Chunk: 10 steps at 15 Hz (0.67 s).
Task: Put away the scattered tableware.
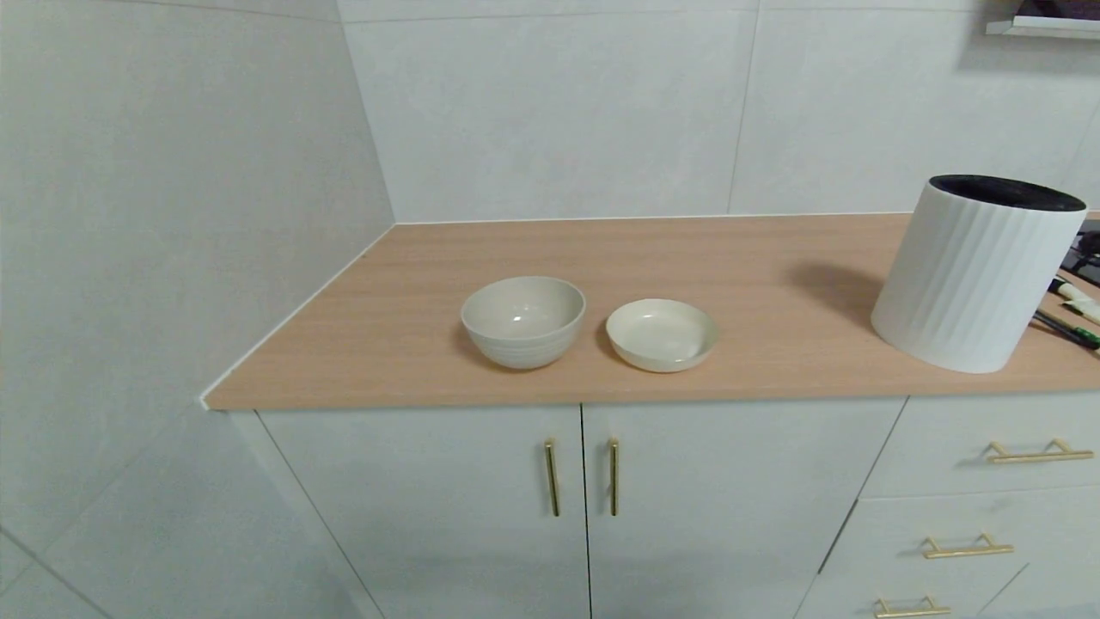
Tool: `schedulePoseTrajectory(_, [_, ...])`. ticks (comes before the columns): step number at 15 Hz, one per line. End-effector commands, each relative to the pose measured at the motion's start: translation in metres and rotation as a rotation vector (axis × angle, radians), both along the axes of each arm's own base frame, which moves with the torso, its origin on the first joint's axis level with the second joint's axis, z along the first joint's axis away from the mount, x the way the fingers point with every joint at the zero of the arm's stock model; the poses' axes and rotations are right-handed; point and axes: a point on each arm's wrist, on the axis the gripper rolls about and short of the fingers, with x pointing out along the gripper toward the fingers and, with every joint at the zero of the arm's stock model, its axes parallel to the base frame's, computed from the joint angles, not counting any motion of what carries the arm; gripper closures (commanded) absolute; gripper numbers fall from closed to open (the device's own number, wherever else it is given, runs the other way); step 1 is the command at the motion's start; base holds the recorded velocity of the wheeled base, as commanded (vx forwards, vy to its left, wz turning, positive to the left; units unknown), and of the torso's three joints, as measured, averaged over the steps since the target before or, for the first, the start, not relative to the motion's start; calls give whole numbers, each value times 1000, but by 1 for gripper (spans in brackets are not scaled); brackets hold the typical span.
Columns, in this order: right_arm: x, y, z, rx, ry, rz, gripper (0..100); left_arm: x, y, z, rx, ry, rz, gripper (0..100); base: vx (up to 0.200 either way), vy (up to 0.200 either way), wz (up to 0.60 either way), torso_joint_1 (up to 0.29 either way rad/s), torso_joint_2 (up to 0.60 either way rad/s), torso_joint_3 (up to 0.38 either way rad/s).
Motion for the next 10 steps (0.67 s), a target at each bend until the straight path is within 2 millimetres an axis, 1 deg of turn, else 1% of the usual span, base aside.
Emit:
schedulePoseTrajectory(1, [0, 0, 0, 0, 1, 0, 0, 0, 0, 0, 0, 0, 0, 0, 0, 0, 0, -203, 491, 286])
schedulePoseTrajectory(4, [0, 0, 0, 0, 1, 0, 0, 0, 0, 0, 0, 0, 0, 0, 0, 0, 0, -201, 489, 294])
schedulePoseTrajectory(10, [0, 0, 0, 0, 1, 0, 0, 0, 0, 0, 0, 0, 0, 0, 0, 0, 0, -169, 469, 299])
